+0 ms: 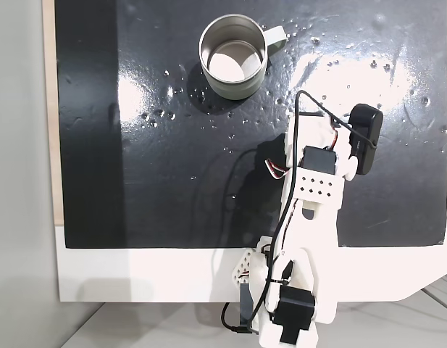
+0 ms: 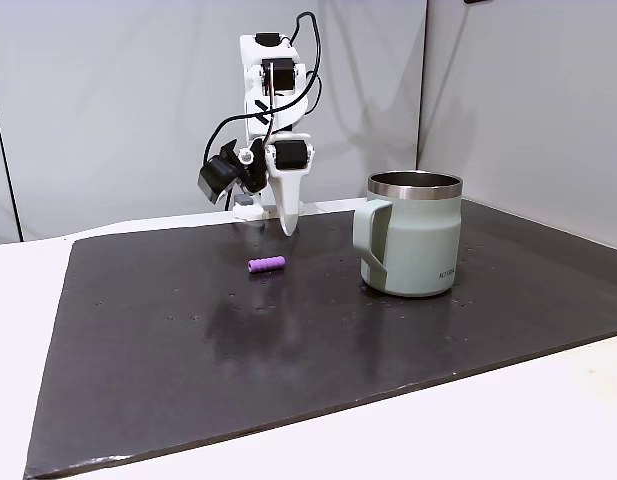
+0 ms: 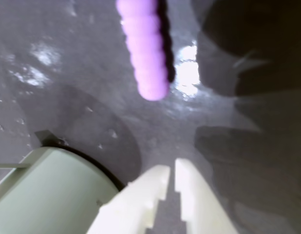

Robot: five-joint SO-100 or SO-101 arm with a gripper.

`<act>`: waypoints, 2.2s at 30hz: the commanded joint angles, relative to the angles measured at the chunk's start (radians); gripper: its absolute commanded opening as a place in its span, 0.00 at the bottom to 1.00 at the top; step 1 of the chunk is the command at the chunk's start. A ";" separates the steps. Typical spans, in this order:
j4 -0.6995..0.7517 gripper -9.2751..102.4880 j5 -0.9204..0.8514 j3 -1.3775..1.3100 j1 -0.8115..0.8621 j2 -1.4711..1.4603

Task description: Grasp a pengrip and put it in the cup.

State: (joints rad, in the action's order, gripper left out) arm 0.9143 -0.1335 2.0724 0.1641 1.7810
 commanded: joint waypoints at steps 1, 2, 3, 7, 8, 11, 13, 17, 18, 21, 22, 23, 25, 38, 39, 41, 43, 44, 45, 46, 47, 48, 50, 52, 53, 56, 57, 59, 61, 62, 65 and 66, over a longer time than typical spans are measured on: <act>-0.038 0.16 -0.035 -0.089 0.023 -0.011; -0.038 0.16 -0.043 -0.100 0.026 -0.021; -0.038 0.18 -0.051 -0.112 0.031 -0.034; -0.015 0.23 -0.091 -0.161 0.041 -0.087; -0.009 0.24 -0.100 -0.172 0.044 -0.100; 0.000 0.27 -0.127 -0.187 0.058 -0.109; 0.000 0.29 -0.146 -0.190 0.071 -0.109; 0.000 0.30 -0.193 -0.196 0.094 -0.109; -0.003 0.30 -0.202 -0.198 0.098 -0.110; -0.014 0.30 -0.222 -0.198 0.110 -0.124; -0.017 0.30 -0.227 -0.199 0.114 -0.133; -0.020 0.30 -0.233 -0.199 0.117 -0.144; -0.021 0.30 -0.238 -0.207 0.123 -0.172; -0.031 0.24 -0.264 -0.224 0.149 -0.296; -0.035 0.19 -0.264 -0.219 0.152 -0.296; -0.044 0.11 -0.267 -0.209 0.155 -0.296; -0.054 0.08 -0.267 -0.196 0.161 -0.296; -0.058 0.08 -0.267 -0.190 0.164 -0.296; -0.061 0.08 -0.267 -0.184 0.167 -0.296; -0.061 0.08 -0.267 -0.178 0.169 -0.295; -0.061 0.08 -0.267 -0.172 0.170 -0.288; -0.061 0.08 -0.262 -0.167 0.170 -0.279; -0.041 0.08 -0.245 -0.170 0.161 -0.245; 0.003 0.08 -0.221 -0.189 0.130 -0.192; 0.032 0.08 -0.209 -0.202 0.109 -0.161; 0.120 0.08 -0.160 -0.255 0.031 -0.066; 0.152 0.08 -0.141 -0.276 0.000 -0.037; 0.219 0.08 -0.089 -0.325 -0.061 0.012; 0.284 0.08 -0.038 -0.374 -0.132 0.051; 0.308 0.08 -0.015 -0.394 -0.169 0.067; 0.353 0.08 0.055 -0.446 -0.262 0.104; 0.364 0.08 0.077 -0.465 -0.285 0.112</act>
State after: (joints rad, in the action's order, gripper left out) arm 1.2441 -0.1150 1.7058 -0.0506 1.8224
